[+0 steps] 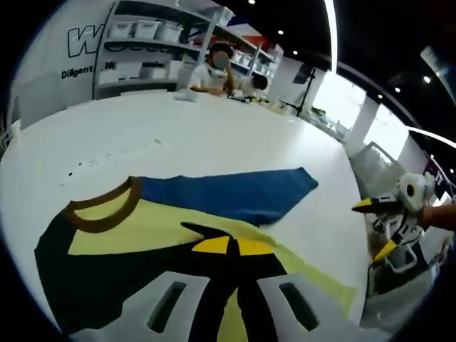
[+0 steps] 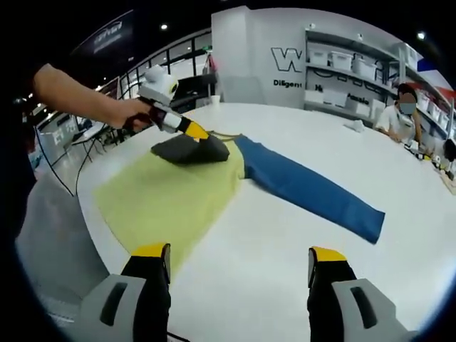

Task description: Fold the garment on the visible template until the final outline fits inside the template.

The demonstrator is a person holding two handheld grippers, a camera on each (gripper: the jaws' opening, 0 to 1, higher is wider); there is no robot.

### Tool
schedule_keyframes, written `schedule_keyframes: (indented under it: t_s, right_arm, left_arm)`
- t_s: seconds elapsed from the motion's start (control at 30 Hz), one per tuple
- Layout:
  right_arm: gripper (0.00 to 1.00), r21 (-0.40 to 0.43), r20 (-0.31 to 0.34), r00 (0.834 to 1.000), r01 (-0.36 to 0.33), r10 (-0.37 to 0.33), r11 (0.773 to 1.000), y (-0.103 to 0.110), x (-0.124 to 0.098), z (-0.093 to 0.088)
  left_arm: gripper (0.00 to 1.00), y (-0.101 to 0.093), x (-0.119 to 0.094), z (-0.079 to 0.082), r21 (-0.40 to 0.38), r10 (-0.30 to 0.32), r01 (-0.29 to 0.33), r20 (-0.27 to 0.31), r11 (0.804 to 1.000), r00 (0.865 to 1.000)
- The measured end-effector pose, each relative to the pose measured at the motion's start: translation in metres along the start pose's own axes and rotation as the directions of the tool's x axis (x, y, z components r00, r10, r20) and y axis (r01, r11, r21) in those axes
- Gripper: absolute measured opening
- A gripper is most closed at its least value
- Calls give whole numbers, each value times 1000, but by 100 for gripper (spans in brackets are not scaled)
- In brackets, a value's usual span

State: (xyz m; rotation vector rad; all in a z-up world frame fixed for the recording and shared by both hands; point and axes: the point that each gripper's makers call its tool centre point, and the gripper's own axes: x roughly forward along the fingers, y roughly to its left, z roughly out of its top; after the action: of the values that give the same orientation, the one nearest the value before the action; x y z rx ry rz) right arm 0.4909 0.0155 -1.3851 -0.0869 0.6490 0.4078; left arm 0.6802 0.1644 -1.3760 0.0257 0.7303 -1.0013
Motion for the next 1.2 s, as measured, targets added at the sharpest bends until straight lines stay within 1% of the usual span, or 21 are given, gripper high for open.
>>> schedule_keyframes:
  t_s: [0.13, 0.23, 0.3, 0.33, 0.43, 0.6, 0.73, 0.93, 1.03, 1.07, 1.2]
  right_arm:
    - [77, 6, 2, 1000, 2, -2, 1000, 0, -1, 0]
    - [77, 7, 0, 1000, 4, -4, 1000, -1, -1, -1]
    - [77, 9, 1, 1000, 5, -5, 1000, -2, -1, -1]
    - [77, 8, 1, 1000, 5, -5, 1000, -3, -1, -1]
    - [77, 6, 1, 1000, 4, -4, 1000, -3, -1, 1]
    - [77, 2, 6, 1000, 2, -2, 1000, -3, 2, 4]
    - [78, -27, -1, 1000, 1, -1, 1000, -2, 3, 6]
    - [78, -35, 2, 1000, -1, 1, 999, -3, 3, 8]
    - [76, -62, -9, 1000, 12, -13, 998, -6, 3, 8]
    - [76, -66, -12, 1000, 13, -14, 998, -7, 3, 8]
    - [76, -60, -5, 1000, 19, -19, 998, -10, 4, 11]
  left_arm:
    - [6, -4, 4, -5, 10, -9, 9, -13, 1000, 1000]
    - [7, -4, 9, -7, 12, -29, 30, -18, 999, 999]
    - [7, -3, 10, -6, 44, -30, 31, -12, 999, 999]
    - [8, -3, 10, -6, 47, -32, 33, -12, 998, 999]
    - [10, -1, 9, -4, 65, -32, 32, -7, 997, 999]
    - [17, 3, 5, -3, 99, -28, 28, -3, 995, 1000]
    - [18, 7, -1, -1, 133, -21, 20, 5, 991, 1000]
    - [22, 12, -6, -1, 163, -8, 7, 4, 987, 1000]
    - [26, 13, -10, -1, 206, -3, 2, 5, 979, 1000]
    - [27, 14, -12, 0, 231, -1, -1, 9, 973, 1000]
    - [31, 15, -19, 1, 293, 1, -4, 8, 956, 1000]
